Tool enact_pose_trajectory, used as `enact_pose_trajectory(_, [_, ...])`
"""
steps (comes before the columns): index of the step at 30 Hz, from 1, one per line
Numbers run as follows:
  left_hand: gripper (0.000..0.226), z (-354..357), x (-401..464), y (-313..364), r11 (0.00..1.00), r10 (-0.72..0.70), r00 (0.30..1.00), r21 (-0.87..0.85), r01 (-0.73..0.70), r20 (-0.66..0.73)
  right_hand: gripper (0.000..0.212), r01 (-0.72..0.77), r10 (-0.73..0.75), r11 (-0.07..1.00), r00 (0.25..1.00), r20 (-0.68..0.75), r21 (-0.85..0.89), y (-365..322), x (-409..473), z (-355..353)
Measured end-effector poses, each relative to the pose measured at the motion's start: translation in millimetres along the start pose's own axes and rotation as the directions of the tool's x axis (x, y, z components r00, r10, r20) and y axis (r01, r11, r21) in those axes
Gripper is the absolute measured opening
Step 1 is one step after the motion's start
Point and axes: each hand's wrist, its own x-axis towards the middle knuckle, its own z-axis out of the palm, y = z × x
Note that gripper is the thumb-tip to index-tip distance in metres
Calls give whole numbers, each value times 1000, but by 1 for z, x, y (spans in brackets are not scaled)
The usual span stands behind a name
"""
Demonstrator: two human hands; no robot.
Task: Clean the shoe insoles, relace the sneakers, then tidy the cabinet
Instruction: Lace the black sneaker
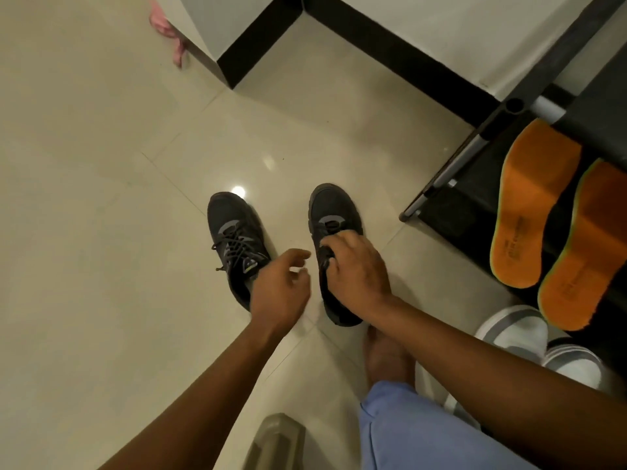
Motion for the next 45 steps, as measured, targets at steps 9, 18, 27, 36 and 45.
enact_pose_trajectory(9, [64,-40,3,-76,898,-408,875,61,436,-261,54,296,-286,954,833,473,54,-48,4,39])
enact_pose_trajectory(18, [18,-29,26,-103,804,-594,803,-32,593,-42,95,314,-185,949,633,751,-30,-44,-4,63])
enact_pose_trajectory(27, [43,-42,1,-85,899,-436,890,-98,426,-136,87,222,-177,974,669,722,33,-62,-14,4])
enact_pose_trajectory(36, [25,-147,-54,68,986,-123,962,-140,91,-244,19,195,-224,974,916,332,117,-130,-34,-177])
enact_pose_trajectory(45, [20,-237,-159,242,964,261,957,-15,-265,-128,36,59,-103,986,949,-297,-153,-185,-159,-350])
